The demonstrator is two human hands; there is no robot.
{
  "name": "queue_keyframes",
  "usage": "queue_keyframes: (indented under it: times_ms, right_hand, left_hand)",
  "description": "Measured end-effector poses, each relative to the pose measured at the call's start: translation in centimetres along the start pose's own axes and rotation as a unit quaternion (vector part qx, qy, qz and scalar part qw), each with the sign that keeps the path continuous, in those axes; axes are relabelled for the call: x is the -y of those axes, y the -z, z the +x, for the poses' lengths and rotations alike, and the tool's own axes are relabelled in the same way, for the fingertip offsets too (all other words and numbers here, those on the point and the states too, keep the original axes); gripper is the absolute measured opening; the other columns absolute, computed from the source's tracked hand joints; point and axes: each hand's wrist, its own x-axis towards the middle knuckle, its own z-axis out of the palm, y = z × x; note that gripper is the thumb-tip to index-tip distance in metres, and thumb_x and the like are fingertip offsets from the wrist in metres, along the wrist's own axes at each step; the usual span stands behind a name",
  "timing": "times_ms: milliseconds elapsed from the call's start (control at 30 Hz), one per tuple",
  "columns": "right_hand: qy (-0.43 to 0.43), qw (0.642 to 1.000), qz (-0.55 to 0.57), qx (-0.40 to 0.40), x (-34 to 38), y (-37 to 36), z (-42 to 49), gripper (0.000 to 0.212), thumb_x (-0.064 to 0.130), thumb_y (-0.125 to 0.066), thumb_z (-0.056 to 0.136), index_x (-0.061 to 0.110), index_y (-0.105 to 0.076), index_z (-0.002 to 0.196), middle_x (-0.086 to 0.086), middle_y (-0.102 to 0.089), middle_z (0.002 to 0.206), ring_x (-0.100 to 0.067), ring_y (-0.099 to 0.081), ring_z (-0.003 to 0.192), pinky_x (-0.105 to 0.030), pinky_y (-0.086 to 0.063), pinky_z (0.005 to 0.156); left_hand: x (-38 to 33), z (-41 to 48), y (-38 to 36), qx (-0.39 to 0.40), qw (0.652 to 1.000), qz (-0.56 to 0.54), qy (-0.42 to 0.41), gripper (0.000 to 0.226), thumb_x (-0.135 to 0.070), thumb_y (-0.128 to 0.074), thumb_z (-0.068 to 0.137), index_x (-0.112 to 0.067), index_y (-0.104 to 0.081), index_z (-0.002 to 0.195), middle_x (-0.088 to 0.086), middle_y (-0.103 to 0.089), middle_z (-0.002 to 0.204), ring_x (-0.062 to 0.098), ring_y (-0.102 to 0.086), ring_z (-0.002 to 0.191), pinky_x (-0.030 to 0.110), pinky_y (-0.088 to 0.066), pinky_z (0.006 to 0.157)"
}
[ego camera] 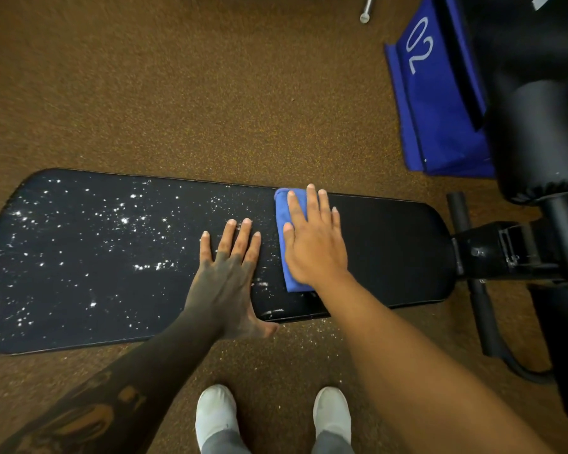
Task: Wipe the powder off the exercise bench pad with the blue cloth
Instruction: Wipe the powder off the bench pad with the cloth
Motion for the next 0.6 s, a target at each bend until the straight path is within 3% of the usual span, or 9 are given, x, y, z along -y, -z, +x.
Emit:
queue_keyframes:
  times_ms: [133, 267, 467, 600]
  right_hand:
    - [-0.059, 0.998, 0.012, -0.026, 1.8, -0.4, 0.3, 0.058, 0.035, -0.027, 0.102, 0.021, -0.012, 0.157, -0.013, 0.000, 0.165, -0.032, 0.004, 0.151, -0.050, -0.007, 0.122]
    - [0.101, 0.995, -0.016, 0.008, 0.2, -0.3, -1.8, 0.057, 0.036, -0.028, 0.103, 0.023, -0.013, 0.157, -0.009, 0.000, 0.165, -0.028, 0.005, 0.152, -0.047, -0.005, 0.122]
    - [-0.074, 0.997, 0.005, -0.018, -0.5, 0.0, -0.9, 0.058, 0.034, -0.026, 0.103, 0.019, -0.011, 0.157, -0.014, 0.002, 0.165, -0.031, 0.005, 0.151, -0.050, -0.008, 0.122]
    - [0.036, 0.999, -0.002, 0.002, 0.5, -0.8, -4.5, 0.059, 0.035, -0.024, 0.102, 0.017, -0.009, 0.156, -0.011, 0.003, 0.165, -0.029, 0.009, 0.151, -0.048, -0.005, 0.122]
  left_hand:
    - [-0.1, 0.1, 0.0, 0.001, 1.000, 0.006, 0.004, 0.155, -0.105, -0.034, 0.044, -0.009, 0.018, 0.155, 0.014, 0.028, 0.164, 0.034, 0.027, 0.151, 0.065, 0.008, 0.120]
    - [-0.1, 0.1, 0.2, -0.001, 1.000, -0.001, 0.001, 0.156, -0.105, -0.035, 0.045, -0.008, 0.016, 0.156, 0.014, 0.028, 0.164, 0.034, 0.028, 0.150, 0.066, 0.011, 0.120]
    - [-0.2, 0.1, 0.3, 0.004, 1.000, 0.004, 0.005, 0.158, -0.107, -0.031, 0.041, -0.009, 0.017, 0.156, 0.013, 0.027, 0.165, 0.034, 0.027, 0.151, 0.067, 0.010, 0.119]
    - [-0.3, 0.1, 0.3, -0.002, 1.000, 0.012, 0.006, 0.157, -0.104, -0.036, 0.042, -0.007, 0.005, 0.158, 0.014, 0.018, 0.167, 0.034, 0.021, 0.153, 0.067, 0.005, 0.120]
